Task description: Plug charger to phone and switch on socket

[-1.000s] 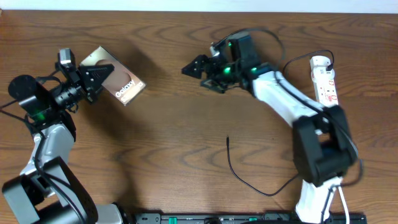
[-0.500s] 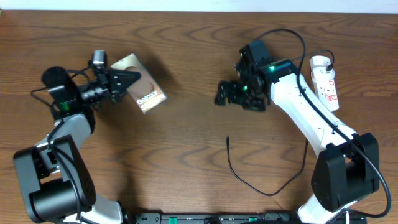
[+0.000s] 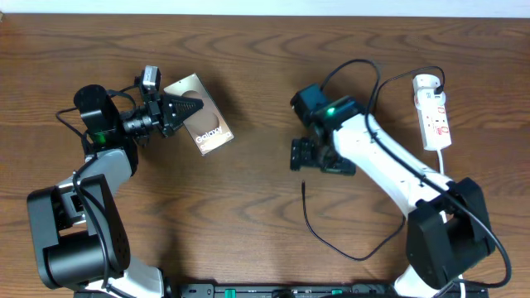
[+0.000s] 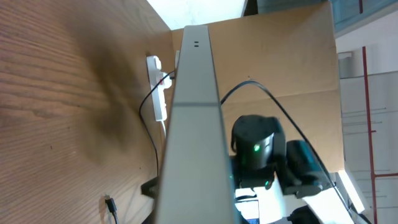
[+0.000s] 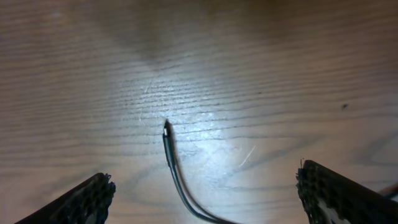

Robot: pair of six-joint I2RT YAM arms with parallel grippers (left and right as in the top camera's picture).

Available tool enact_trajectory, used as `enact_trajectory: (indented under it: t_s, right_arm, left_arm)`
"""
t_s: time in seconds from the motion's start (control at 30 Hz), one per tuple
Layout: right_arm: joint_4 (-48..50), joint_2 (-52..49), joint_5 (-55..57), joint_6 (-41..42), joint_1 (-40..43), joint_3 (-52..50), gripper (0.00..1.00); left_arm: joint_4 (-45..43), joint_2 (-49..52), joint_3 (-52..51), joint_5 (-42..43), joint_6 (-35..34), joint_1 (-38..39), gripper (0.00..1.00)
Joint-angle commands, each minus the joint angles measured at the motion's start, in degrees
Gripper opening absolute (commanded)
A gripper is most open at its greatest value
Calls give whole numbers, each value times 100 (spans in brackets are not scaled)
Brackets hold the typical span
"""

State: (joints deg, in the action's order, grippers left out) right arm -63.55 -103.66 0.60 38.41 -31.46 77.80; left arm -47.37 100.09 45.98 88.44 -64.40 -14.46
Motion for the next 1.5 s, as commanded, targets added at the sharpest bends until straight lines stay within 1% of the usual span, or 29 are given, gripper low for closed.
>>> enact_trajectory:
  t_s: [0.0,0.1,0.27,0.3,0.33,0.43,0.47,0.53,0.9,1.03,1.17,1.23,1.3,1.4,1.43,1.47]
  right_arm:
    - [219,44,227,684,-227,-396,92]
    - [496,44,225,831,-310,-693,90]
    - [901,44,55,824,-341,-1137,86]
    - [1012,44,-20,809,-354,-1263,81]
    - [1078,44,-83,769,-365,-1329,79]
    - [1248,44,-275,575,-402,-1480,79]
    - [1259,44,-291,531,-415,-1499,77]
    - [1255,44,-289,518,-457,-1539,70]
    - [1478,39,-264,417,-754,-1727,73]
    - [1694,39,-262,417,-763,-1858,68]
    - [1864,39,-249,420,-763,-1965,57]
    - [1928,39,-247,420,-763,-1987,55]
    - [1967,39,-247,417,-763,-1989,47]
    - [2028,39,-243,417,-765,-1989,39]
    - [2037,39,-243,420,-763,-1991,33]
    - [2044,39,-243,417,-763,-1991,30]
  left_arm:
    - [-52,2,129,160,166,-15,7]
    - [-52,2,129,160,184,-15,7]
    - [-52,2,129,160,234,-15,7]
    - [-52,2,129,160,254,-15,7]
    - [-52,2,129,160,271,-20,7]
    - [-52,2,129,157,291,-37,7]
    - [-52,2,129,155,291,-44,7]
    - [-50,2,129,157,291,-52,7]
    - [-52,2,129,155,291,-61,7]
    - [-52,2,129,155,291,-61,7]
    - [-52,2,129,155,291,-61,7]
    - [-52,2,129,153,291,-61,7]
    - [-52,2,129,153,291,-61,7]
    - [-52,2,129,155,291,-61,7]
    - [-52,2,129,153,291,-61,7]
    - [-52,2,129,153,291,-61,7]
